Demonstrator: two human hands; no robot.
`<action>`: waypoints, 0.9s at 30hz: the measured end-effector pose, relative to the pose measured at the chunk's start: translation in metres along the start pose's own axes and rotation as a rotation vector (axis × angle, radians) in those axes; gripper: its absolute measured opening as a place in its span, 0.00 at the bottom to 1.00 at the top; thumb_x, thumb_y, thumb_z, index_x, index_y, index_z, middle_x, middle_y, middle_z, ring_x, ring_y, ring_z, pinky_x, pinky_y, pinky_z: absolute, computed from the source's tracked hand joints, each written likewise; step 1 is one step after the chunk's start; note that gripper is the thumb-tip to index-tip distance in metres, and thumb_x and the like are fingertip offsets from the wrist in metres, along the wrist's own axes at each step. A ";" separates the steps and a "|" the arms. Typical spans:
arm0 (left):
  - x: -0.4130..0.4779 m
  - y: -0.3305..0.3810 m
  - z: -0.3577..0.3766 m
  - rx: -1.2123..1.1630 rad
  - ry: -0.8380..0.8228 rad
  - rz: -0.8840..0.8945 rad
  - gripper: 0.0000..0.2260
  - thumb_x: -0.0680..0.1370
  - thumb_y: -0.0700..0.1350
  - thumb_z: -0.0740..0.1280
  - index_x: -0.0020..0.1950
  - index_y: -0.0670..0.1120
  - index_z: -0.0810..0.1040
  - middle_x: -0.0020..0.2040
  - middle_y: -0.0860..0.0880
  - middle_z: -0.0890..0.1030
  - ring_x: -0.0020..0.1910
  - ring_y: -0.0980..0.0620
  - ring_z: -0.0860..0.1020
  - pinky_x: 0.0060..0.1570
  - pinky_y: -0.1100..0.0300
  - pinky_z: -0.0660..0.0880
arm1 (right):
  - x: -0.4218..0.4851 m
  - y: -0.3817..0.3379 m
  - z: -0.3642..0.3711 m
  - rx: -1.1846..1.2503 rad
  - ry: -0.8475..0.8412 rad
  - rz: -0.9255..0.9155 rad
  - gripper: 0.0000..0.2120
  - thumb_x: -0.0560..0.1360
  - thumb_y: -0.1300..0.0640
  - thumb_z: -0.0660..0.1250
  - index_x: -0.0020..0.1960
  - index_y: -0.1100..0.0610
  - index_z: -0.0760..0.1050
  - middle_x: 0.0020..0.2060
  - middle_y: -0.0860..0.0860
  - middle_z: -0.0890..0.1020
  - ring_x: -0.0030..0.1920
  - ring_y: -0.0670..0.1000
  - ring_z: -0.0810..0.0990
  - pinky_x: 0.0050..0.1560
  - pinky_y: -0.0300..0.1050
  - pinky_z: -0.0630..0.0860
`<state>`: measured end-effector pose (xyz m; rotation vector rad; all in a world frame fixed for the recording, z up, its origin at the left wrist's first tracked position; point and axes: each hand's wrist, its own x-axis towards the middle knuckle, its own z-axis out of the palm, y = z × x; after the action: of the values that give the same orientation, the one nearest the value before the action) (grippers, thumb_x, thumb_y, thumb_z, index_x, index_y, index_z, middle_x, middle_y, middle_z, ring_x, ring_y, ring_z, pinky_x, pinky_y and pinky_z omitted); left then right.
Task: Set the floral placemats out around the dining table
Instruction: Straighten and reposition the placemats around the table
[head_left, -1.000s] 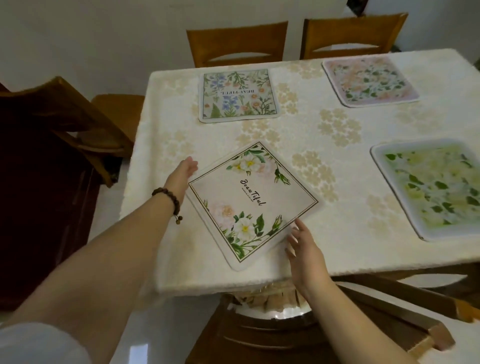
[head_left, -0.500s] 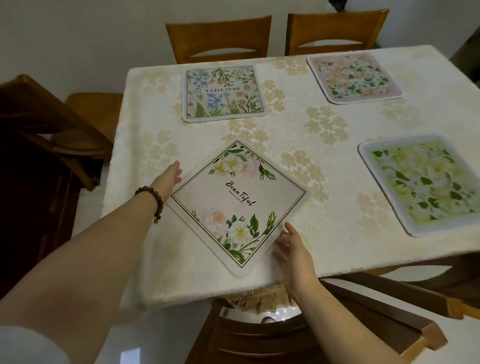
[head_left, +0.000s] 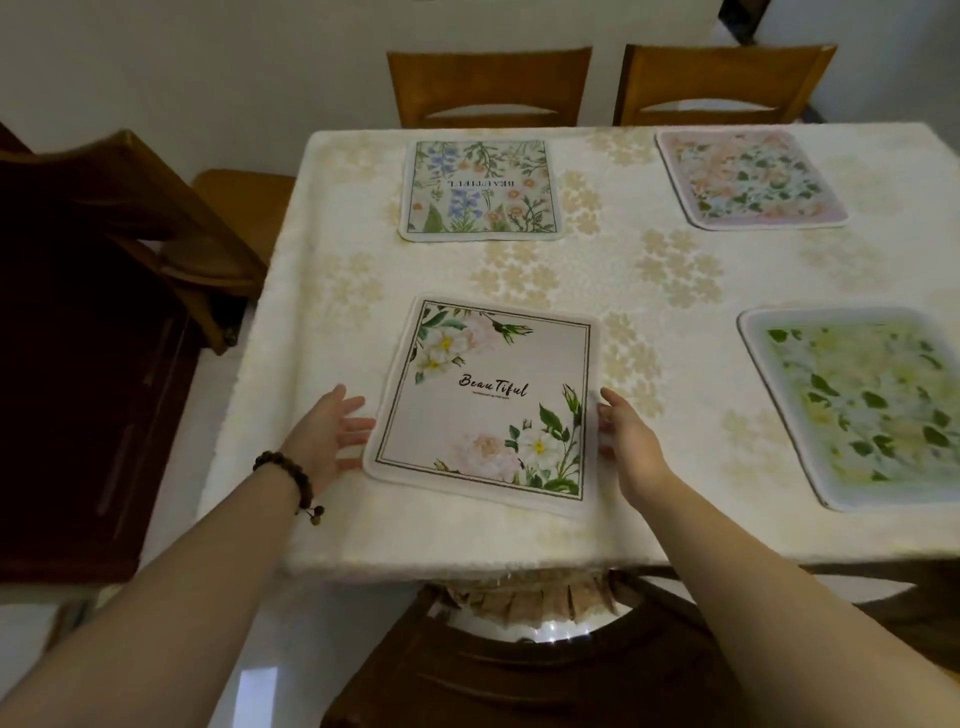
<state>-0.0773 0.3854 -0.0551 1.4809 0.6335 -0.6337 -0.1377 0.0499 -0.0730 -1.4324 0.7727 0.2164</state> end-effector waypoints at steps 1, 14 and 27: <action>-0.005 -0.004 0.002 -0.023 -0.008 -0.017 0.25 0.80 0.60 0.52 0.70 0.47 0.68 0.64 0.42 0.75 0.60 0.44 0.74 0.53 0.48 0.72 | 0.003 -0.003 -0.002 -0.030 -0.001 -0.005 0.29 0.71 0.48 0.55 0.73 0.48 0.65 0.63 0.54 0.75 0.62 0.57 0.74 0.59 0.52 0.73; -0.025 -0.024 0.015 -0.080 0.058 0.043 0.23 0.81 0.58 0.54 0.69 0.46 0.70 0.67 0.43 0.73 0.62 0.47 0.72 0.61 0.49 0.68 | 0.009 -0.005 -0.029 -0.068 0.003 -0.068 0.24 0.79 0.53 0.54 0.74 0.49 0.63 0.68 0.54 0.72 0.67 0.55 0.71 0.61 0.50 0.70; -0.035 -0.044 0.040 -0.144 0.063 0.091 0.26 0.80 0.56 0.58 0.75 0.45 0.63 0.74 0.45 0.67 0.70 0.50 0.66 0.71 0.54 0.59 | -0.022 0.027 -0.025 -0.024 0.016 0.014 0.23 0.78 0.51 0.56 0.73 0.45 0.63 0.71 0.54 0.69 0.70 0.57 0.67 0.71 0.60 0.62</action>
<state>-0.1333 0.3457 -0.0599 1.3912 0.6436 -0.4634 -0.1782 0.0381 -0.0800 -1.4538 0.7958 0.2259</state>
